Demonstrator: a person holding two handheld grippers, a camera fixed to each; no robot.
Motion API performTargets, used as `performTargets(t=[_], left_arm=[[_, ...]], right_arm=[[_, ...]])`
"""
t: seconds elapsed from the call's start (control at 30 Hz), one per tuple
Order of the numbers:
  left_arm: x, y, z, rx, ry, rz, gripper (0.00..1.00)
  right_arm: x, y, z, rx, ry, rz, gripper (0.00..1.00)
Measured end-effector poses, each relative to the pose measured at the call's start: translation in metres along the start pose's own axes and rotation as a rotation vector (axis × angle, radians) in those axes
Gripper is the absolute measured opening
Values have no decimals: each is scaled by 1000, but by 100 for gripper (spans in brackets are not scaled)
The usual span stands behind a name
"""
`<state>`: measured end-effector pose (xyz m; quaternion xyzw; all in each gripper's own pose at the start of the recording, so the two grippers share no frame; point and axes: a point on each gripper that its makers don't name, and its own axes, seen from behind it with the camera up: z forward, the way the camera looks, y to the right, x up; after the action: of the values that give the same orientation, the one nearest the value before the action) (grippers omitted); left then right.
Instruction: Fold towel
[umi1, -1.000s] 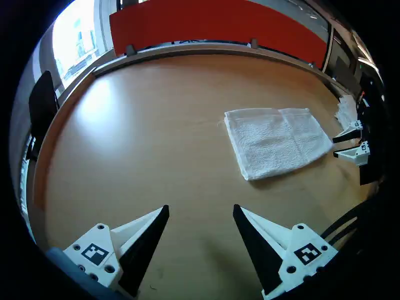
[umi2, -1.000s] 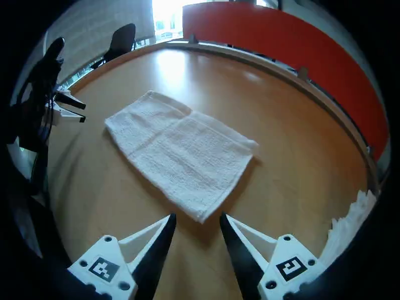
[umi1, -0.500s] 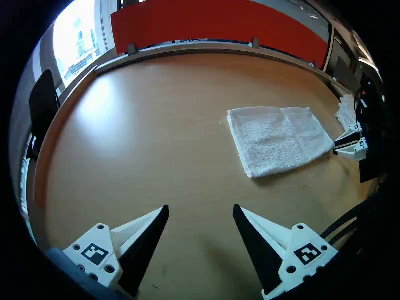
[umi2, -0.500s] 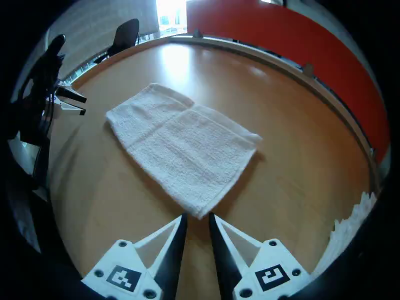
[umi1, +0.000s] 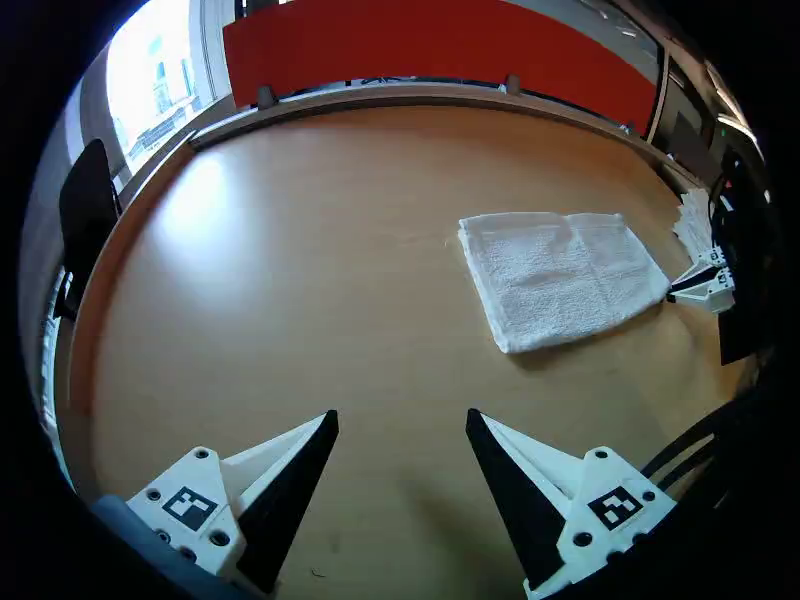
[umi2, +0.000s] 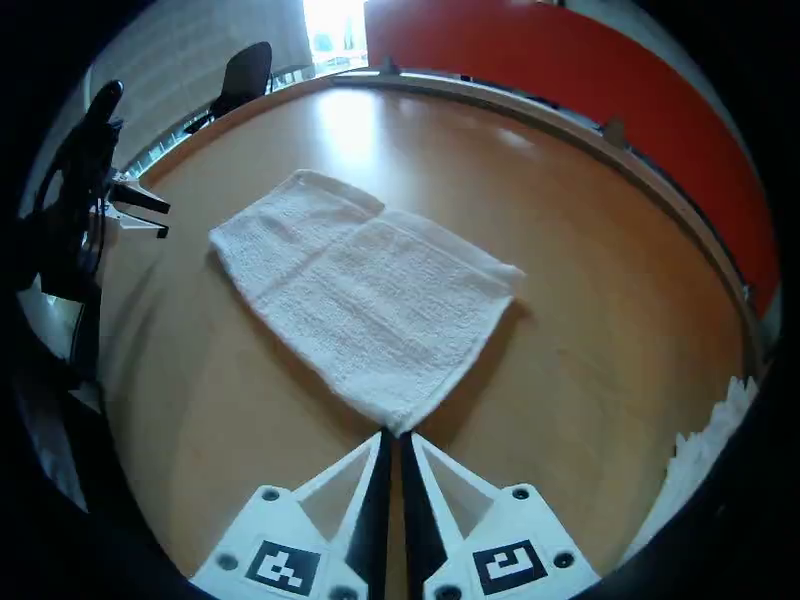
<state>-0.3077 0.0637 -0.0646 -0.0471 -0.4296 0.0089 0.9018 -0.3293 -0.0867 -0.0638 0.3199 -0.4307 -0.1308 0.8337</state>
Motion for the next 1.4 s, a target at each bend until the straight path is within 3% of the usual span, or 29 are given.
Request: performTargets(t=[0.67,1.4], left_arm=[[7,-3,2,2,8,3,95],[18,0,-1,5,29,3,95]], right_arm=[[30,-1,-23,-63,98,3,4],[92,17,-72,-152,208,-91,4]])
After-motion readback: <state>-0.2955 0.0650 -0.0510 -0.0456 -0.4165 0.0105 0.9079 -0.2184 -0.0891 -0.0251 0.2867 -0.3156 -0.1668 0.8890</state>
